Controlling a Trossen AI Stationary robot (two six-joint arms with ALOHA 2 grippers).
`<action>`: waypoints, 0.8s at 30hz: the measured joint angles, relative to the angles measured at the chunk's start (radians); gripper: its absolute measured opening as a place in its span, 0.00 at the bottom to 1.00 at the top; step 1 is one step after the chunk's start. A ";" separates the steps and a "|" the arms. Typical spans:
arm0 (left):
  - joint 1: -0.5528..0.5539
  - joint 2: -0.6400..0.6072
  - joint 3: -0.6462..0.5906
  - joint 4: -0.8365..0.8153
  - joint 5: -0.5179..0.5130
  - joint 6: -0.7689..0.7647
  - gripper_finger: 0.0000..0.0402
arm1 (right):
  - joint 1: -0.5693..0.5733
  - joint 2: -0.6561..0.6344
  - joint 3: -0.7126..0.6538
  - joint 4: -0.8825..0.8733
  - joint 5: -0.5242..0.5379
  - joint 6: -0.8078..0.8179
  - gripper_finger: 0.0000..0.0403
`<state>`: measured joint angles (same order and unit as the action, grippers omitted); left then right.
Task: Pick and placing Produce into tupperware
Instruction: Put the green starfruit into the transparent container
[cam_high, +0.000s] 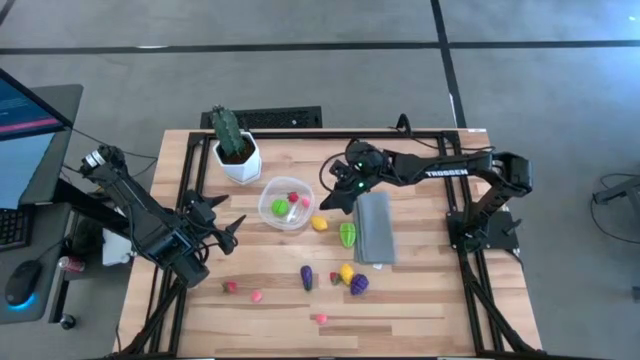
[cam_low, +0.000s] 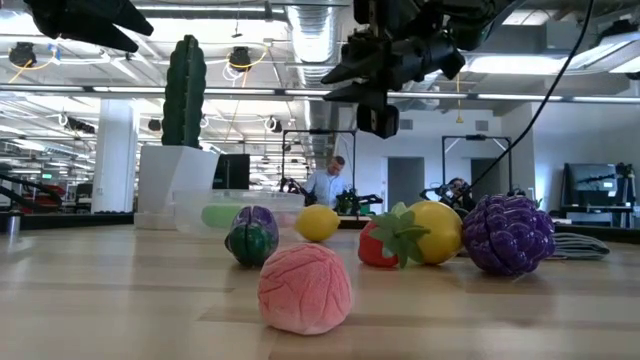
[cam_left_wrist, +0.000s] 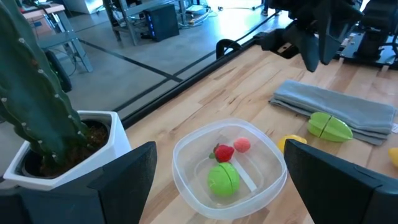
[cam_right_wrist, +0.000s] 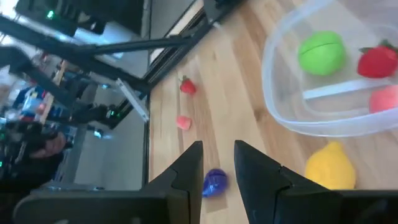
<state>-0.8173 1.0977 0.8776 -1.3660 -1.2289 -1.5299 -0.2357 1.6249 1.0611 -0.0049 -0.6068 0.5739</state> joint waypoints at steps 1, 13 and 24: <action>0.000 0.000 0.000 0.002 0.000 0.000 0.85 | 0.007 0.000 0.000 -0.007 0.024 0.009 0.28; 0.000 0.000 0.000 -0.001 0.054 0.083 0.85 | 0.127 -0.002 0.000 -0.185 0.224 0.168 0.55; 0.000 0.000 0.000 -0.092 0.053 0.137 0.85 | 0.230 -0.003 0.000 -0.324 0.435 0.406 0.63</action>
<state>-0.8173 1.0977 0.8776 -1.4579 -1.1759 -1.3926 -0.0055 1.6222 1.0611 -0.3287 -0.1713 0.9802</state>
